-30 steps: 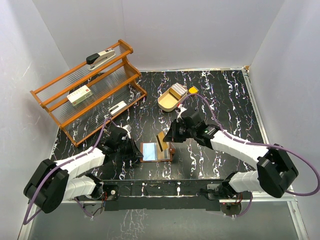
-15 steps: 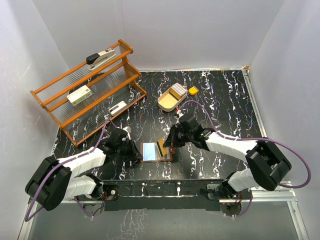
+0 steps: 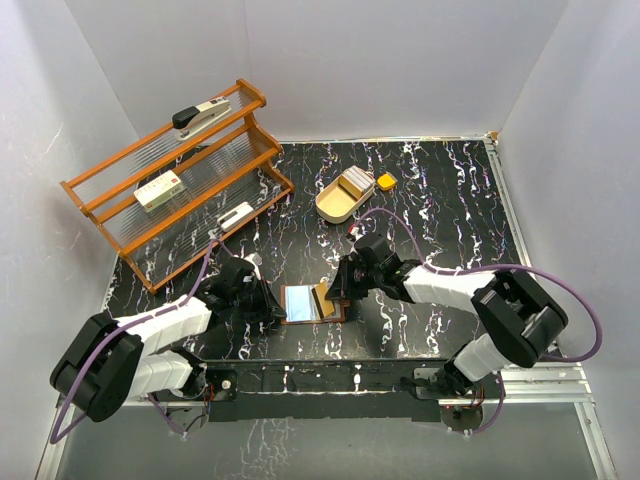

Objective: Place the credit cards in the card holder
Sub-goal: Insert the credit card into the card holder.

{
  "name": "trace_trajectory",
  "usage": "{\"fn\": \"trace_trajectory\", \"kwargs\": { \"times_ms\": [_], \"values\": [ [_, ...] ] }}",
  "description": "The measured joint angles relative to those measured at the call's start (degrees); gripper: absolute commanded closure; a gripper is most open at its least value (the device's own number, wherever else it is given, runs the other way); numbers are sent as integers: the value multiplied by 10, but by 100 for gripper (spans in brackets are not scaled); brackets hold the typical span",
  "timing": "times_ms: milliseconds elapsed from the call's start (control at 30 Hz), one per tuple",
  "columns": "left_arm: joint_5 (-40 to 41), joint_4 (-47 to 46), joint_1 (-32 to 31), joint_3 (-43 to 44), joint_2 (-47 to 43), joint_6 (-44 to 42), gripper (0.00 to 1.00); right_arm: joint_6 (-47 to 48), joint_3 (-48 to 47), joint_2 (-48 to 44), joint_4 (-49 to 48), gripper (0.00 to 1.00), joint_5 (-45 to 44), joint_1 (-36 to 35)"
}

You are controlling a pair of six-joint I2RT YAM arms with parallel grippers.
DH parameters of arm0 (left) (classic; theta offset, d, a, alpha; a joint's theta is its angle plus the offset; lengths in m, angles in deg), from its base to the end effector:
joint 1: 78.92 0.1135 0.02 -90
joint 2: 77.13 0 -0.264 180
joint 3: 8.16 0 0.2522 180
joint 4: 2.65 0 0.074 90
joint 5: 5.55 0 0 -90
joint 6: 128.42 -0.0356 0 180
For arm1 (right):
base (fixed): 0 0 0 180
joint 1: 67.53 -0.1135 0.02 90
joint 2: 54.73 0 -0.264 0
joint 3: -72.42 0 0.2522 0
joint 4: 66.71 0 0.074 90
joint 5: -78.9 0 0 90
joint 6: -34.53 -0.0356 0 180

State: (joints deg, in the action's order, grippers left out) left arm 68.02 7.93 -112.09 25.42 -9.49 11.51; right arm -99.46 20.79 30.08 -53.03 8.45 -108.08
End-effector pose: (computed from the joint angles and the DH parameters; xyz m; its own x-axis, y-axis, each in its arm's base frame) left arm 0.1665 -0.1208 0.1404 -0.9091 -0.2827 -0.3059 -0.0038 0.7401 -0.6724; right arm 0.2056 0.1916 0.1599 -0.9451 0.0527 -0.3224 -0.1808 0.7376 0.6506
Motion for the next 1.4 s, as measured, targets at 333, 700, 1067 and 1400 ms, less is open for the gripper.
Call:
{"fn": "trace_trajectory", "kwargs": {
  "times_ms": [333,700,1067,1400],
  "values": [
    [-3,-7,0,-3,0,2,100,-12,13,22,-49,100,11,0],
    [0,-4,0,-4,-2,1,100,-12,21,40,-77,99,21,1],
    [4,0,0,-3,-2,0,100,15,14,61,-72,97,31,7],
    [6,4,0,-1,-2,-3,100,31,0,69,-60,97,35,9]
  ]
}}
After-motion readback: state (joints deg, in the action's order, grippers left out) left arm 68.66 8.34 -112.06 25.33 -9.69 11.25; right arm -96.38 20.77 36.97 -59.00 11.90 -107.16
